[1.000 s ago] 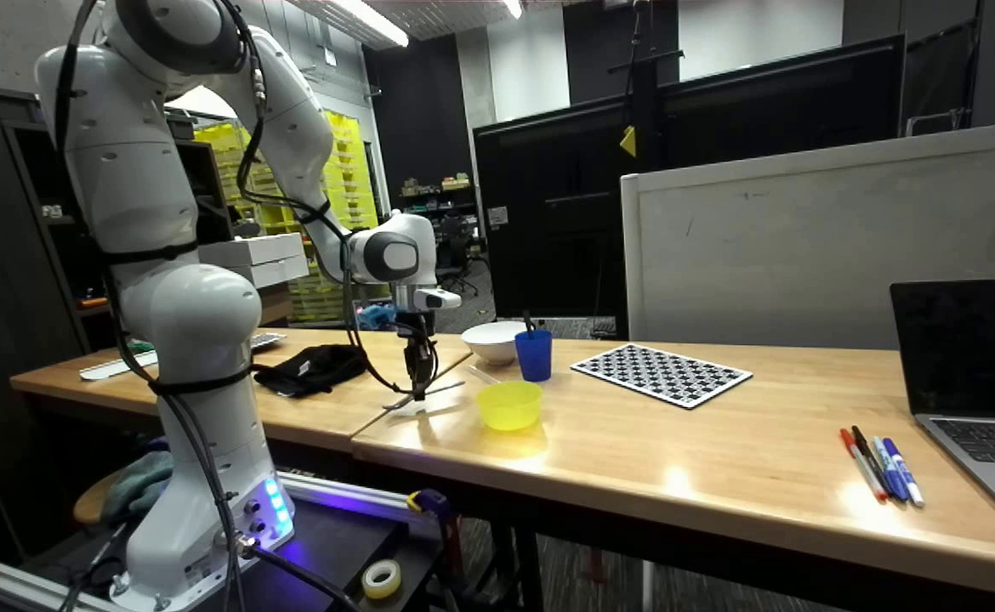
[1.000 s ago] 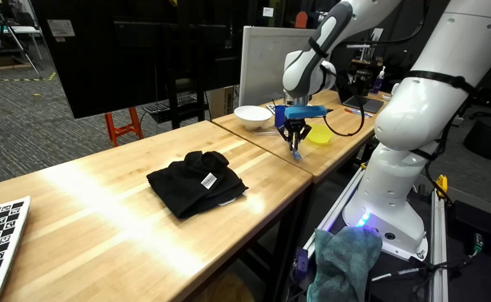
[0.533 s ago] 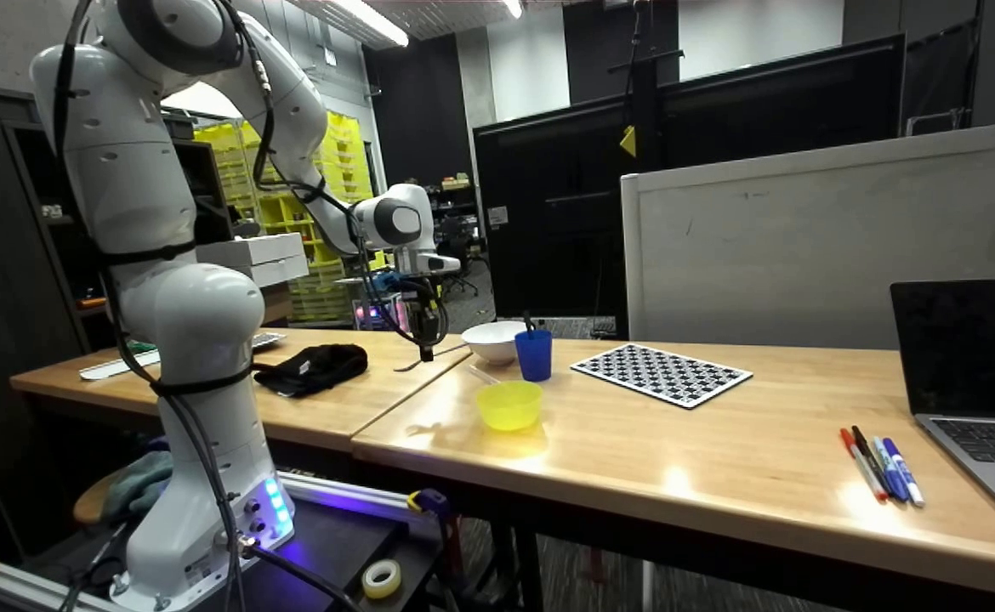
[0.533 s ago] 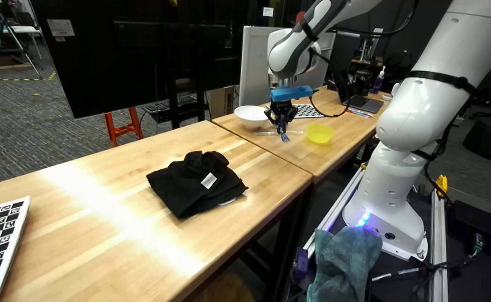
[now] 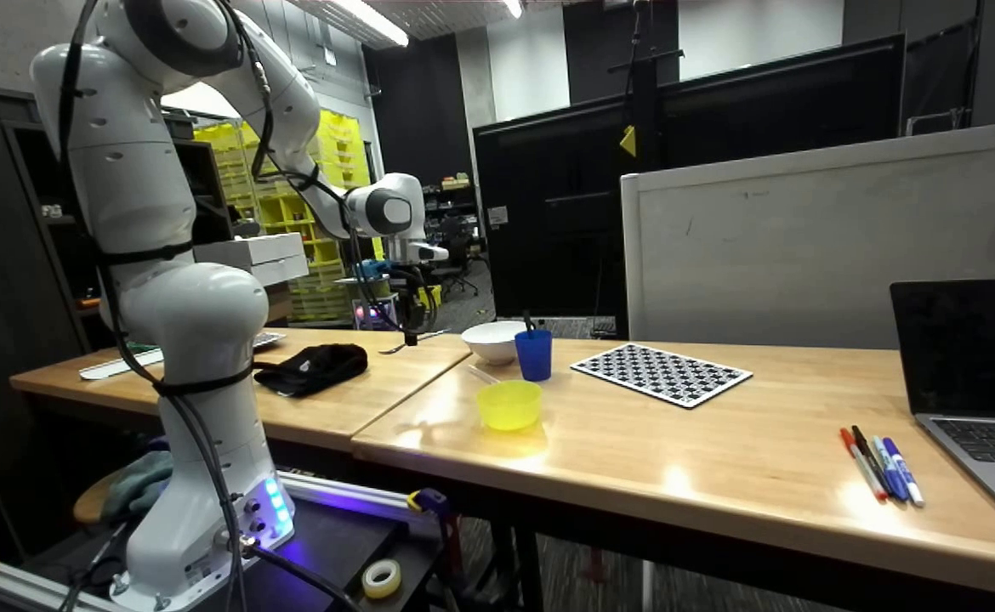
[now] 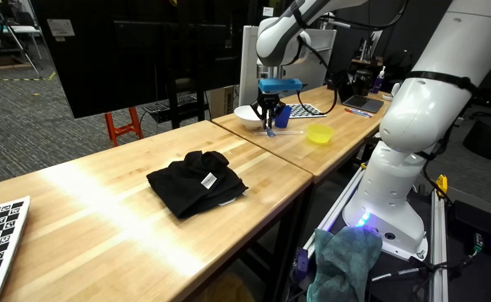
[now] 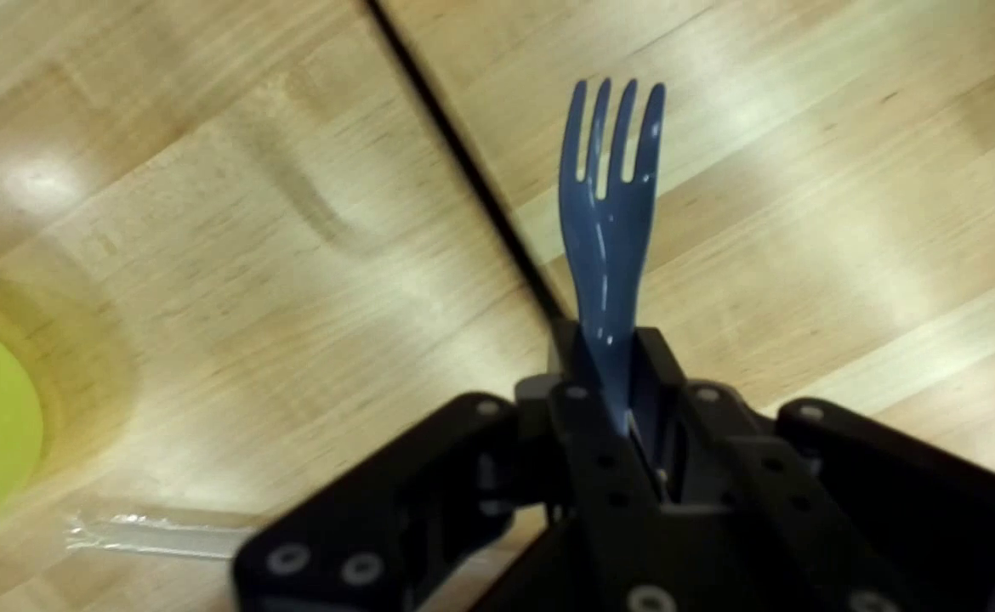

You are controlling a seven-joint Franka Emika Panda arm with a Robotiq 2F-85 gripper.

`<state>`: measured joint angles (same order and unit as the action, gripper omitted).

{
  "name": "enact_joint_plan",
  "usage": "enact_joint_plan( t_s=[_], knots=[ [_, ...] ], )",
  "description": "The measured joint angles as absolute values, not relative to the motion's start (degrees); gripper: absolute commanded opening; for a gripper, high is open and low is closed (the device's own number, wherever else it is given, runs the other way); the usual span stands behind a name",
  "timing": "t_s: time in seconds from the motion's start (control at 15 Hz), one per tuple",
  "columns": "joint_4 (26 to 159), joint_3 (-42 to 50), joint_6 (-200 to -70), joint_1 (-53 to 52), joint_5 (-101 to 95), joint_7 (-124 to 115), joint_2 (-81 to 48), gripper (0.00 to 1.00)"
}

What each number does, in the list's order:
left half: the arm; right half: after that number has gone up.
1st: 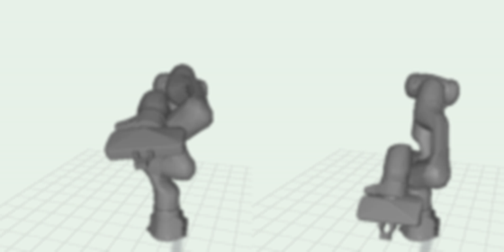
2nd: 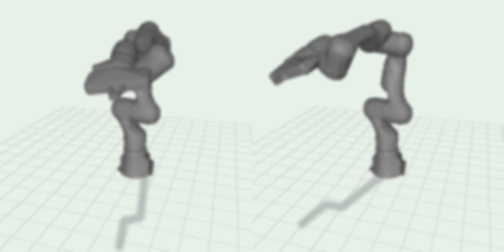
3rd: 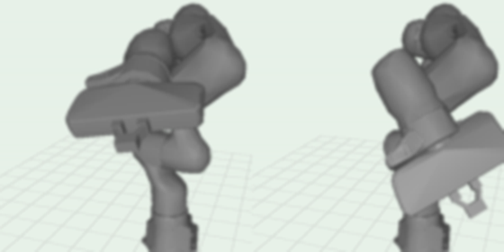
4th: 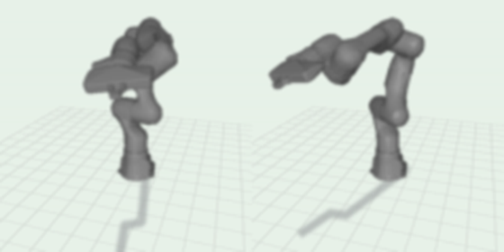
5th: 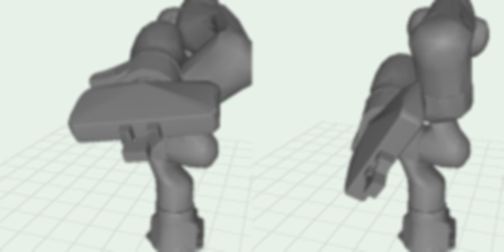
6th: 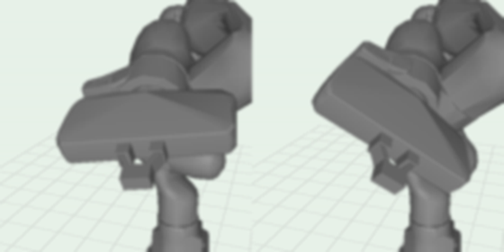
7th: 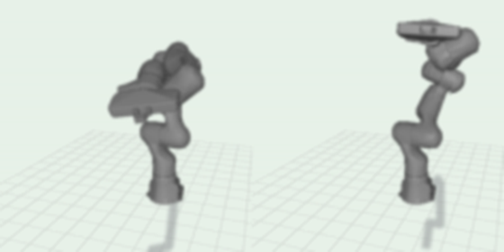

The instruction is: Move the blue object to the left.

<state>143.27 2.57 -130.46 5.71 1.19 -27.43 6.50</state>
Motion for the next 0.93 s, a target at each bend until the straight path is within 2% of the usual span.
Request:
enact_joint_plan(
  t_s=[0.93],
  knots=[
    [156.1, -3.4, -129.6, 0.6, 10.4, -26.9, 15.9, 0.04]
  ],
)
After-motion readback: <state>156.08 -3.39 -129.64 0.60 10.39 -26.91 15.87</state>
